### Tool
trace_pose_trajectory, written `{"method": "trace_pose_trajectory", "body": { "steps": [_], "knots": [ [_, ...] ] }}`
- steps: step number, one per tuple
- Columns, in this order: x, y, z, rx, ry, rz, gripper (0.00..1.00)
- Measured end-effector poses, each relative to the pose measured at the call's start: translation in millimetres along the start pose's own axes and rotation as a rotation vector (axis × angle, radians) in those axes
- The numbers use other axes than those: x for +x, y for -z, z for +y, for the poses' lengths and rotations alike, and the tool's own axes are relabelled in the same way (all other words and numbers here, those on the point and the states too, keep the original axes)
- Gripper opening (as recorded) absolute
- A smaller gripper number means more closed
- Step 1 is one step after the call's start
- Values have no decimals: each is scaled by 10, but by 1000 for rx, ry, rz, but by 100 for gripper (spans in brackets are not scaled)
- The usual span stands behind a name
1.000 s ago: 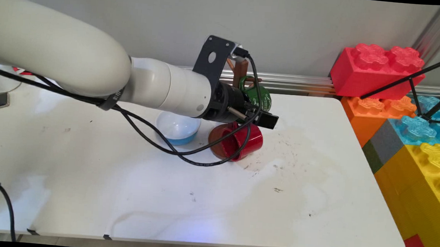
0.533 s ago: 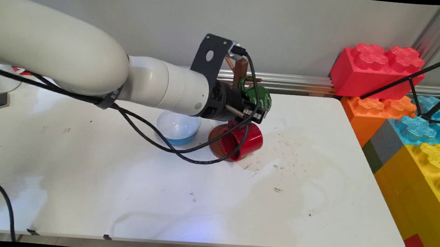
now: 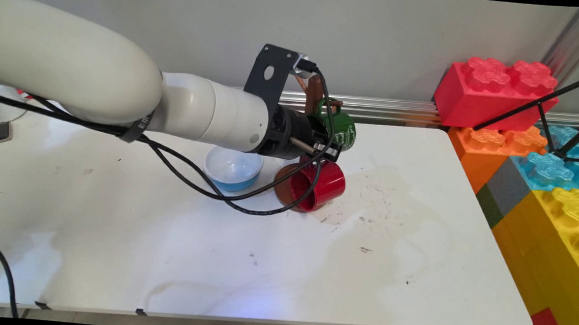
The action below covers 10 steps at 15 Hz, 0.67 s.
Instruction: Place the picked object on the table
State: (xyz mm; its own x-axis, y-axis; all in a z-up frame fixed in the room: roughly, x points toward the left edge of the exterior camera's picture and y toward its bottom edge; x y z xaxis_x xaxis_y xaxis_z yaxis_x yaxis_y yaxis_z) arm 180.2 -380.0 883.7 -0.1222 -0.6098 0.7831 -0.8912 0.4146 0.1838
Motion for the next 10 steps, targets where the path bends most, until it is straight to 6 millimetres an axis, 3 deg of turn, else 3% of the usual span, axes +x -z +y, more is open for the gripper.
{"method": "trace_pose_trajectory", "body": {
  "steps": [10],
  "knots": [
    [65, 83, 8, -9, 24, 5, 0]
  ]
}}
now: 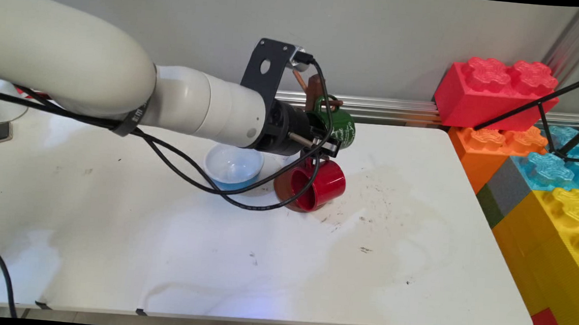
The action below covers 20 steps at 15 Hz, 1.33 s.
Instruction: Place the picked object on the table
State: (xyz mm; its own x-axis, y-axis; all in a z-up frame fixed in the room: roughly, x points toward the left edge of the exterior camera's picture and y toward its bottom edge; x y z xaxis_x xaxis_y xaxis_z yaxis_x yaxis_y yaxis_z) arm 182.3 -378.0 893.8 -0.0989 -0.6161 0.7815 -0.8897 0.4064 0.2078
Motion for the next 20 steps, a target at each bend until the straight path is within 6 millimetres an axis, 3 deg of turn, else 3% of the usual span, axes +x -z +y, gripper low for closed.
{"method": "trace_pose_trajectory", "body": {
  "steps": [11, 20],
  "knots": [
    [63, 131, 36, -27, -4, -16, 0],
    [157, 105, 106, -63, -12, -6, 0]
  ]
}}
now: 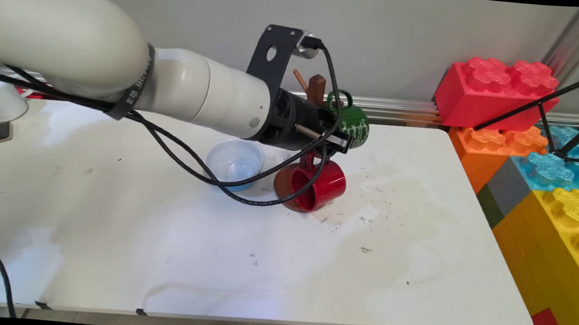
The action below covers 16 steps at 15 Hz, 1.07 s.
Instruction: Place the picked object on the table
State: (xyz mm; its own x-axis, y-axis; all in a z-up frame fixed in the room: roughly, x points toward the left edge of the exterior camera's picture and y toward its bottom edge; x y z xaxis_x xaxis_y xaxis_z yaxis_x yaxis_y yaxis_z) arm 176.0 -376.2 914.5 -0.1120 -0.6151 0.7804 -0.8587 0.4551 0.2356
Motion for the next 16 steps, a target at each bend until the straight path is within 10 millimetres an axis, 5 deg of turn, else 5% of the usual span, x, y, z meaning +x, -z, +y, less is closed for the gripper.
{"method": "trace_pose_trajectory", "body": {
  "steps": [16],
  "knots": [
    [-35, 51, 290, -92, 31, -27, 0]
  ]
}}
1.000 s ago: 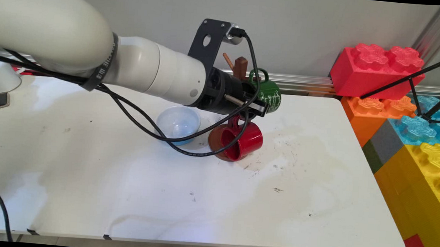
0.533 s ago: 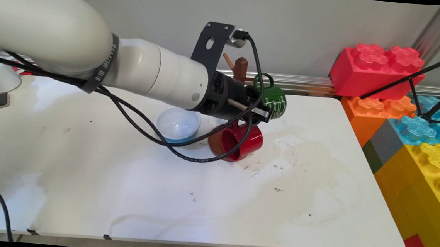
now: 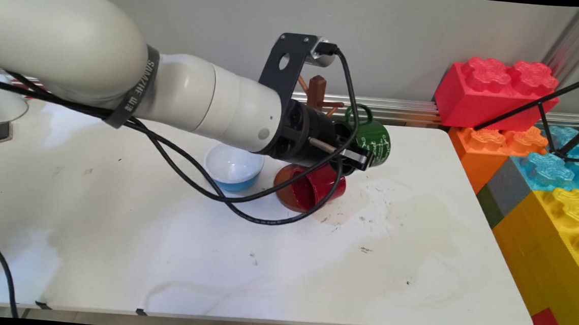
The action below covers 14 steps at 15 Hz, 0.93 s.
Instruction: Place the picked object on the table
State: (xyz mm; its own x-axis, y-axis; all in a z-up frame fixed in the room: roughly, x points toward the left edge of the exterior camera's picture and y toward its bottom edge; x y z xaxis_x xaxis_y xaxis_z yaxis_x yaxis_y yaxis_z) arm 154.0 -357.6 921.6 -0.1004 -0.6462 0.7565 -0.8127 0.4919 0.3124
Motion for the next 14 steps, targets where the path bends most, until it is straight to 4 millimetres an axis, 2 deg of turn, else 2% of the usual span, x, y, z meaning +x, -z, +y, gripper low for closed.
{"method": "trace_pose_trajectory", "body": {
  "steps": [5, 14],
  "knots": [
    [-9, 62, 84, -35, 3, -23, 0],
    [103, 400, 76, -70, -74, -150, 0]
  ]
}}
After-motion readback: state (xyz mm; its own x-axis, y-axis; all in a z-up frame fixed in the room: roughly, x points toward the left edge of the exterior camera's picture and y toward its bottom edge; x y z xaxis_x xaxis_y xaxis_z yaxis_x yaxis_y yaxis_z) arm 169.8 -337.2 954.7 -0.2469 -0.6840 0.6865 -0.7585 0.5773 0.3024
